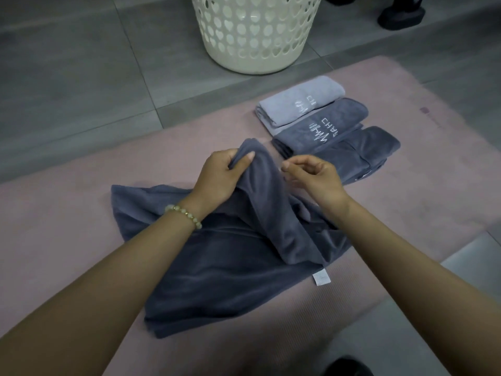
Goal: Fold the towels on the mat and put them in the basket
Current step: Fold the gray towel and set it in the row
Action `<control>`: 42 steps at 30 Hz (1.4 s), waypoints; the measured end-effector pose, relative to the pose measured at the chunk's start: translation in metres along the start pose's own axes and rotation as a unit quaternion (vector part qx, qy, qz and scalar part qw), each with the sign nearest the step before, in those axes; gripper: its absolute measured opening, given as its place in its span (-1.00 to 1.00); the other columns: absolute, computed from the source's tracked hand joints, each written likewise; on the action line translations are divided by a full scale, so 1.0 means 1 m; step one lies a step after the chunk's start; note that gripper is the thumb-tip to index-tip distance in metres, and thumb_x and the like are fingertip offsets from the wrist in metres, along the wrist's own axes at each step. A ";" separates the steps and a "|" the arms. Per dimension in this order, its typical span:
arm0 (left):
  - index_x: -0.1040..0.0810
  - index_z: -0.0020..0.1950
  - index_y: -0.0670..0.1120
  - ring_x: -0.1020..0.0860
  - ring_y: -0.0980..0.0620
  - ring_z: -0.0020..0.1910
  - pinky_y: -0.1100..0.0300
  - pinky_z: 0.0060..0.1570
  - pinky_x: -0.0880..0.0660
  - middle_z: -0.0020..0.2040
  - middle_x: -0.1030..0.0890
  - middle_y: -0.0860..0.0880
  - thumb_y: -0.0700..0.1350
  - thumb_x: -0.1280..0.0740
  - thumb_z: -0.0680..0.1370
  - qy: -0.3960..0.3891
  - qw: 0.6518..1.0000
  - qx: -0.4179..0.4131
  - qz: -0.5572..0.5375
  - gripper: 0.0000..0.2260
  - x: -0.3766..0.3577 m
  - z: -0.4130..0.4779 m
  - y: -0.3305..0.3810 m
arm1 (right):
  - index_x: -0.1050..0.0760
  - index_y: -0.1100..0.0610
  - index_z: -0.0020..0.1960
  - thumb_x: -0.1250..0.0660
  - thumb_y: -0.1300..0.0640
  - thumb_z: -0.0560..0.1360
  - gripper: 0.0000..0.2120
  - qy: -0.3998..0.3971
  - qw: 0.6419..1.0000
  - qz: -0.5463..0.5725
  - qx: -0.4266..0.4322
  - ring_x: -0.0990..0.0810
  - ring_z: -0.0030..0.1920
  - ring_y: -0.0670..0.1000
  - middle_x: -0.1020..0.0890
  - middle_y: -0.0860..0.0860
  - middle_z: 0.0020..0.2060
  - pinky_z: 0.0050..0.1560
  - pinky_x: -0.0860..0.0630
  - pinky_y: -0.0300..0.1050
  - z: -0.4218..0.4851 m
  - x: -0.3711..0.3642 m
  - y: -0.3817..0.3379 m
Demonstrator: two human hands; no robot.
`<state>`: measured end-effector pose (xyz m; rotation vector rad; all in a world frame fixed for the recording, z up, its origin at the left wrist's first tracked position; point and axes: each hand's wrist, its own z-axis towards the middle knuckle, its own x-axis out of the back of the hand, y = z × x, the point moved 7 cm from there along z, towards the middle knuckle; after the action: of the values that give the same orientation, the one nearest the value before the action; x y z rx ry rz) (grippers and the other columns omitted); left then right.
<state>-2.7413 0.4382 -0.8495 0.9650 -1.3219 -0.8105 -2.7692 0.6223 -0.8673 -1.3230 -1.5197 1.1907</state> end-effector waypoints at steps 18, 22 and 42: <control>-0.23 -0.39 -0.03 -0.21 0.13 -0.41 0.34 -0.48 -0.18 -0.38 -0.27 -0.01 -0.13 -0.20 0.62 0.137 0.987 0.082 0.018 -0.62 -0.003 0.065 -0.046 | -0.52 0.14 -0.09 -0.44 0.20 0.44 -0.89 -0.003 0.959 -0.237 -0.158 -0.52 -0.09 0.02 -0.59 0.15 -0.03 -0.01 -0.51 -0.23 -0.039 0.144 0.101; -0.31 -0.36 -0.02 -0.31 0.12 -0.35 0.33 -0.40 -0.28 -0.37 -0.33 0.02 -0.08 -0.25 0.60 0.138 0.986 0.089 -0.012 -0.67 -0.004 0.065 -0.050 | -0.39 0.16 0.01 -0.48 0.22 0.40 -0.70 -0.017 0.968 -0.160 -0.193 -0.50 -0.06 0.07 -0.52 0.13 -0.08 0.08 -0.53 -0.07 -0.037 0.139 0.111; -0.14 -0.41 -0.02 -0.19 0.22 -0.57 0.33 -0.50 -0.11 -0.64 -0.23 0.13 0.03 -0.23 0.60 0.371 0.928 0.006 -0.015 -0.56 0.280 -0.089 0.129 | -0.62 0.30 -0.04 -0.60 -0.24 0.03 -0.26 -0.236 0.958 -0.161 -0.029 -0.66 -0.15 0.01 -0.69 0.13 -0.15 -0.09 -0.59 -0.16 -0.126 0.027 -0.147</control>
<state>-2.6321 0.2456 -0.6177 1.1507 -0.6510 -0.3834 -2.6912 0.6652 -0.6931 -0.8081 -2.0310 1.3081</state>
